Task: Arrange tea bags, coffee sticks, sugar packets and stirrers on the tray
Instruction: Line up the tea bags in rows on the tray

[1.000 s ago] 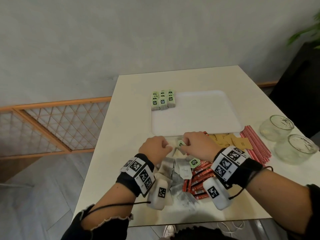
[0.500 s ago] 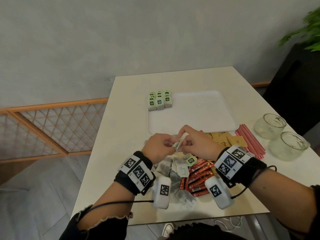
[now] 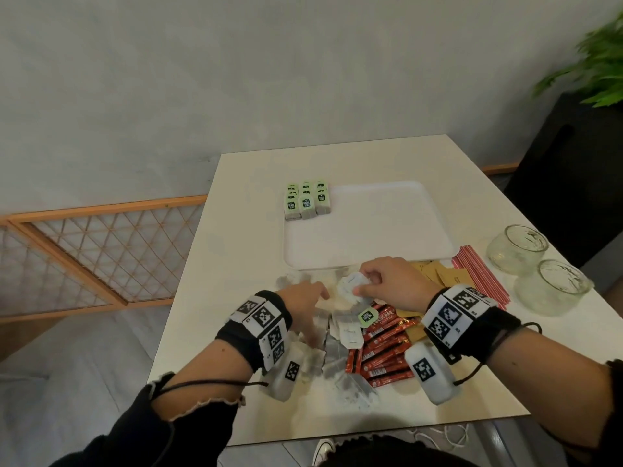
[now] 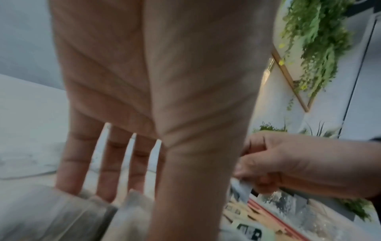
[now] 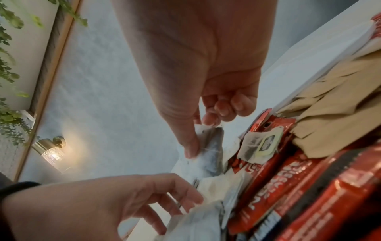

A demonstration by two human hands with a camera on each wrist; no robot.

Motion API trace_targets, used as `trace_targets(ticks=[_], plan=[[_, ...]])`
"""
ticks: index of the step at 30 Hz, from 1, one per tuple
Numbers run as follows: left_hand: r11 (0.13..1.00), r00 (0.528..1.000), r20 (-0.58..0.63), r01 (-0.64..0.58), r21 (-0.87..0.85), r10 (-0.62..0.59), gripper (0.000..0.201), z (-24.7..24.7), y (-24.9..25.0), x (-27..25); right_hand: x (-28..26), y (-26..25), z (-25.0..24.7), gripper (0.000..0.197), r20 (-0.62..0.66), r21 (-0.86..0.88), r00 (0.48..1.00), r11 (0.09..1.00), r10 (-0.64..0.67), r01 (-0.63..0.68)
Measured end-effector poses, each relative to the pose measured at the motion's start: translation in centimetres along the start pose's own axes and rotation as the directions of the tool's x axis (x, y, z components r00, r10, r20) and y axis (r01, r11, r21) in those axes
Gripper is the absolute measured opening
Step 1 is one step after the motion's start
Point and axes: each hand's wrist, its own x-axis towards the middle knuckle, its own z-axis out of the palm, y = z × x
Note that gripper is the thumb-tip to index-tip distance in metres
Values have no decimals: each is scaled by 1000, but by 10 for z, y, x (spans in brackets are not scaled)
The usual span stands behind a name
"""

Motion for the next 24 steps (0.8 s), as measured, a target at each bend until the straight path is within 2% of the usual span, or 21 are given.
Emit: trace_targets(ticks=[3,10,12,14,16,18,21,24], plan=[[993,999,-3,-45,113,46,68,-3,0,4,1,0,-1,41,1,13,1000,1000,-8,8],[988,995,-81,-42,149,54,45,-10,4,14,5,0,-3,40,-4,0,1000,1000,-12,12],[995,990,-125,-53,81,63,30,-15,2,14,5,2,-5,40,-3,-4,1000,1000,3,-3],[984,975,-219,-70,-164,33,22,-22,-5,16,4,3,-7,39,6,4,1000,1000,23,-23],[850,959,-278,-101,-517,-55,22,-29,-9,16,4,3,-9,39,16,32,999,999,40,-41],[658,934,-329,-160,-736,-142,21,-33,-10,17,4,2,-12,41,18,91,999,995,38,-40],[432,890,-373,-238,-870,-262,22,-31,0,22,8,-3,-14,39,27,215,999,976,26,-31],[324,855,-395,-289,-901,-335,25,-21,13,30,14,-8,-14,39,23,280,999,960,27,-32]])
